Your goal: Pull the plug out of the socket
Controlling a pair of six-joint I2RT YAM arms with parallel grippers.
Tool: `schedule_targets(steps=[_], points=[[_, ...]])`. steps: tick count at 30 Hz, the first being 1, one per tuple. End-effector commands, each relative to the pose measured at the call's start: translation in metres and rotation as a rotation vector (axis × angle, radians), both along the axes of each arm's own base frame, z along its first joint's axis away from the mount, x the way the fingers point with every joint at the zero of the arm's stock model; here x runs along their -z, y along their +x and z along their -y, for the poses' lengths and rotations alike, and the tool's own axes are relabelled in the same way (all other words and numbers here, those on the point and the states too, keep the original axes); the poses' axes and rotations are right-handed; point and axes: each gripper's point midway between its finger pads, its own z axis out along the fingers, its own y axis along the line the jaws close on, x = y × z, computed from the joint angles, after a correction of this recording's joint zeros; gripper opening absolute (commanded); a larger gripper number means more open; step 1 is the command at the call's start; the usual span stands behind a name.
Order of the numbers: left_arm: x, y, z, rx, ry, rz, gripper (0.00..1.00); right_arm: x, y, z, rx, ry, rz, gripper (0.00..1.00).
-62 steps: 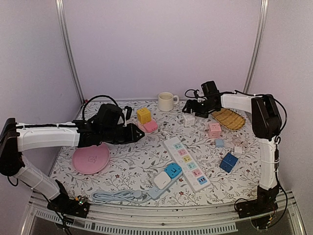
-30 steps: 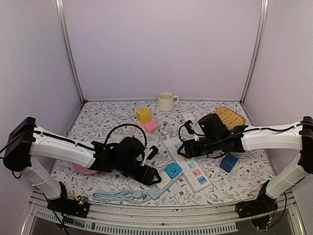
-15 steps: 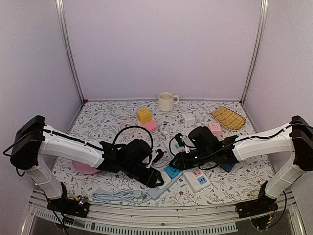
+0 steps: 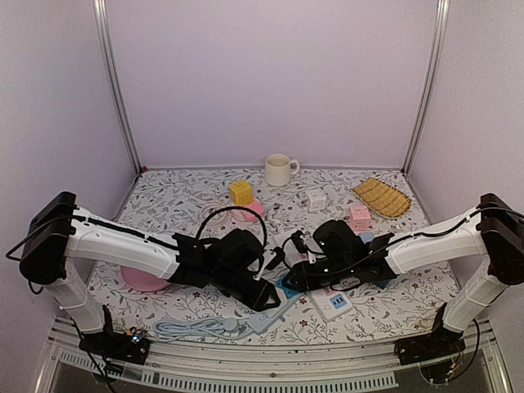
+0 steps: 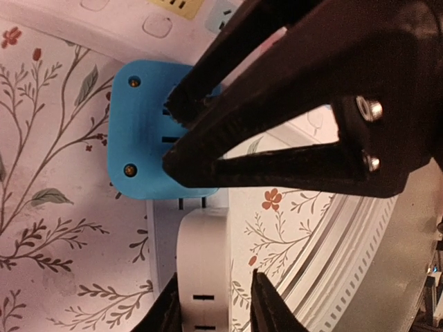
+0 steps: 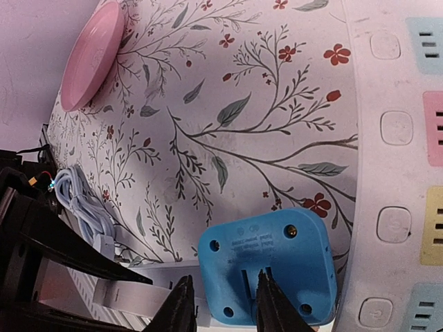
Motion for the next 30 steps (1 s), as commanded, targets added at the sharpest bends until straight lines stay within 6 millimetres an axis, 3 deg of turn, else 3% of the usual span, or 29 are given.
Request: schedule_targets(steps=[1, 10, 20, 30], points=[[0.002, -0.006, 0.005, 0.034, 0.022, 0.012, 0.28, 0.009, -0.006, -0.002, -0.005, 0.005, -0.025, 0.32], [0.000, -0.009, 0.013, 0.040, 0.015, 0.010, 0.00, 0.024, -0.008, 0.003, 0.003, -0.025, -0.038, 0.31], [-0.031, -0.003, 0.018, -0.004, -0.111, 0.024, 0.00, 0.038, -0.012, 0.013, 0.013, -0.062, -0.054, 0.29], [-0.048, 0.006, 0.011, -0.035, -0.227, -0.027, 0.00, 0.046, -0.012, 0.018, 0.020, -0.093, -0.054, 0.28]])
